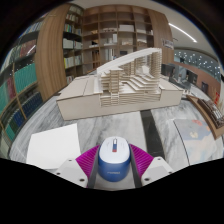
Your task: Arrange mouse
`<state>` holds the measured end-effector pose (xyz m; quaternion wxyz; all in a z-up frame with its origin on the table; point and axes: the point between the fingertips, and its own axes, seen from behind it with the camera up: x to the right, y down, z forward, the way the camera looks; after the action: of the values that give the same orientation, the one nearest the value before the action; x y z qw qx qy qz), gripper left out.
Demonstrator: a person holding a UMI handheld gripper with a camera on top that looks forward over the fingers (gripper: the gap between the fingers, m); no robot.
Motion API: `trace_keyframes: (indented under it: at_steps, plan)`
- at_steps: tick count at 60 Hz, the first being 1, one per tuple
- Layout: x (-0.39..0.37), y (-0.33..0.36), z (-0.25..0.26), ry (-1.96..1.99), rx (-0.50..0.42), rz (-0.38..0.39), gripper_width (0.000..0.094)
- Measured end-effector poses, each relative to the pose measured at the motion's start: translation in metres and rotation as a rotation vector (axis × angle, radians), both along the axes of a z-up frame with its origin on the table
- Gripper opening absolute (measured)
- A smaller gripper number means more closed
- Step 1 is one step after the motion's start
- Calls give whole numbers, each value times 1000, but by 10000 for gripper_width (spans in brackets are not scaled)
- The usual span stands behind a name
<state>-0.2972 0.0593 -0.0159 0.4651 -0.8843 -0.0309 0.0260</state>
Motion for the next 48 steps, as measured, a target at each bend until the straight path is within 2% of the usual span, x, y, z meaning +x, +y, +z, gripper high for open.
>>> trace_keyframes:
  at_steps: [7,8,10,11,15,20,26,31,38,41,48]
  plan:
    - [-2,0,-2,-7,-17,40,432]
    - [-3,0,-1,-4,-21,50,457]
    - [-5,-1,0,7,-36,77,394]
    - [-7,-2,4,17,-33,93,394]
    - [1,8,46,19,84,131,388]
    - [52,25,120,-31,258,83,386]
    - [140,37,163,-5,308,-14,384]
    - [225,46,159,-37,268,-96,382]
    - [308,50,84,-33,146,-184,381]
    - [325,47,56,-34,85,-201,380]
    - [340,43,18,-34,25,-183,380]
